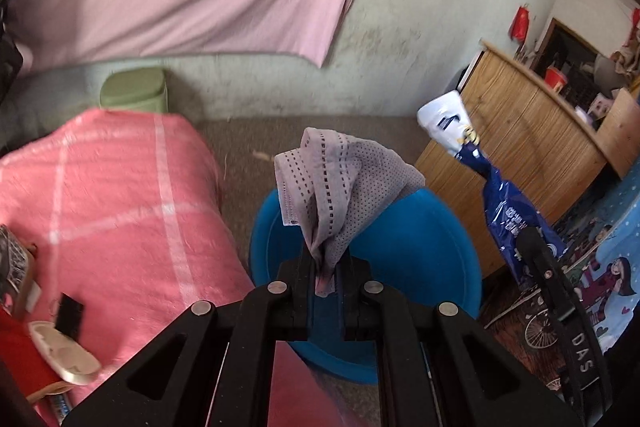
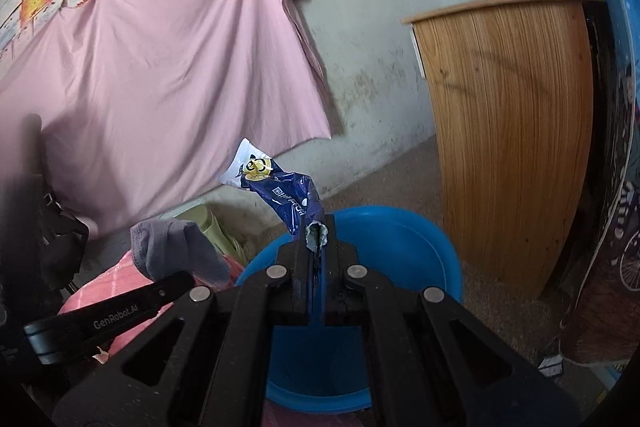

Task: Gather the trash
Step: 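Carry both items over the blue basin and open both tools to drop them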

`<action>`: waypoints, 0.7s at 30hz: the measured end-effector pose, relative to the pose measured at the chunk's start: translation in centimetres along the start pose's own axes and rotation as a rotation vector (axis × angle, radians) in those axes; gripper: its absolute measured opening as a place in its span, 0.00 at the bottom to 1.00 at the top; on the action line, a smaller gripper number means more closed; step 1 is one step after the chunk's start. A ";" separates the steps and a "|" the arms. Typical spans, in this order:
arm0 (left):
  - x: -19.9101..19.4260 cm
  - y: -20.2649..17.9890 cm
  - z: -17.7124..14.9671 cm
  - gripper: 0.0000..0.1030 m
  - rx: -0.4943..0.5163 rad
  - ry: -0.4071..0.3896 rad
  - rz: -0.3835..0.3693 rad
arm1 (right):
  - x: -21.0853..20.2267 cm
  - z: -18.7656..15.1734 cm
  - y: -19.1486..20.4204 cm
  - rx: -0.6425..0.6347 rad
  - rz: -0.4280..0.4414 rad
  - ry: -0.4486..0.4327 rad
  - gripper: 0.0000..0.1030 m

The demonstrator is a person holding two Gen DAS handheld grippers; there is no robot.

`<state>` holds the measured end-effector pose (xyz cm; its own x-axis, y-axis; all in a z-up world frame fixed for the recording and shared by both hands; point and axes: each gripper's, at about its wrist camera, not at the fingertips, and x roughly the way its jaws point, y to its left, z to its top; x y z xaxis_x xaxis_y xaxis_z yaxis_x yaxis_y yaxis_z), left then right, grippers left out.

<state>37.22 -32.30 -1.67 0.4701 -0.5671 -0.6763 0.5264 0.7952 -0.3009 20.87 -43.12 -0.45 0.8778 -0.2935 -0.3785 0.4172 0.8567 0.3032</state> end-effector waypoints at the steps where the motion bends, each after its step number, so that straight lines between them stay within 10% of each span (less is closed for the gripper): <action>1: 0.2 0.0 -0.1 0.08 0.000 0.018 0.009 | 0.3 0.1 -0.2 0.013 0.006 0.012 0.20; 13: -1.8 0.2 -1.8 0.38 -0.025 0.026 -0.007 | 1.9 -0.3 -1.8 0.077 0.013 0.079 0.37; 21: -6.5 0.9 -2.1 0.55 -0.015 -0.154 0.042 | 1.0 0.0 -1.5 0.071 0.037 0.042 0.59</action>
<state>33.17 -27.41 1.04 0.5952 -0.5584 -0.5779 0.4938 0.8215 -0.2852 21.17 -44.72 -1.27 0.8831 -0.2427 -0.4016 0.4014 0.8340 0.3786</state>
